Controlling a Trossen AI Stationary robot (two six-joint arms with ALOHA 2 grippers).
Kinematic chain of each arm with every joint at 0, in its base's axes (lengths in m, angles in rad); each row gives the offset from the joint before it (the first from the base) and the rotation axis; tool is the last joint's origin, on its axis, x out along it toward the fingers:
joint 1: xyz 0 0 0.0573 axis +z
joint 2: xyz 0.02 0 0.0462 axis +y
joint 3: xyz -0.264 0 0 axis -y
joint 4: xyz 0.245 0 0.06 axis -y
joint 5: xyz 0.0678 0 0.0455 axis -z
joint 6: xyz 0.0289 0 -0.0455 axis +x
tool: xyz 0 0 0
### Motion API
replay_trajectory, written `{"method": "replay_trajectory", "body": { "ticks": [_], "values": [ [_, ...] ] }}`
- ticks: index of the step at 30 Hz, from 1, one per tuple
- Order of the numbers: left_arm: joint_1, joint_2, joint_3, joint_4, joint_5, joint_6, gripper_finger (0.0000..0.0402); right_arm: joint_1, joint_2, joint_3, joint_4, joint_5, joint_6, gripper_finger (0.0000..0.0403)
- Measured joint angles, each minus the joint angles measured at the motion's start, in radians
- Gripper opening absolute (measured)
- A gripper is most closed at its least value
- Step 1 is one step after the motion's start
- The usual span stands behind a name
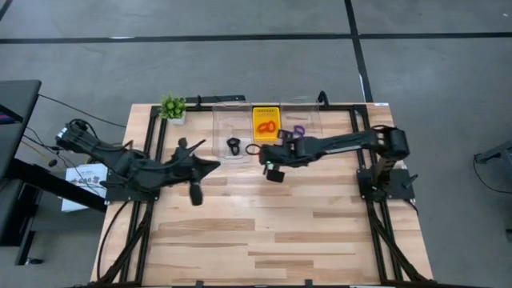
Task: Sort spring keychains
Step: Put the orange spring keychain into the yellow bin
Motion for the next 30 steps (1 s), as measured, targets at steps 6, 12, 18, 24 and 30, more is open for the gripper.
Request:
{"method": "replay_trajectory", "body": {
  "ticks": [6, 12, 18, 24, 30],
  "values": [
    [-0.086, -0.087, -0.12, 0.067, 0.001, -0.068, 0.0004, -0.038, 0.112, 0.057, 0.053, -0.076, -0.076, 0.0],
    [-0.113, -0.094, -0.186, 0.151, 0.002, -0.083, 0.0004, -0.072, 0.157, 0.059, 0.075, -0.131, -0.13, 0.0],
    [-0.116, -0.115, -0.198, 0.157, 0.002, -0.077, 0.0004, -0.099, 0.201, 0.062, 0.123, -0.154, -0.151, 0.0],
    [-0.116, -0.123, -0.198, 0.156, 0.002, -0.061, 0.0004, -0.109, 0.279, 0.059, 0.123, -0.166, -0.153, 0.0],
    [-0.116, -0.123, -0.198, 0.15, 0.002, -0.059, 0.0004, -0.101, 0.31, 0.066, 0.133, -0.162, -0.157, 0.0]
  ]
}}
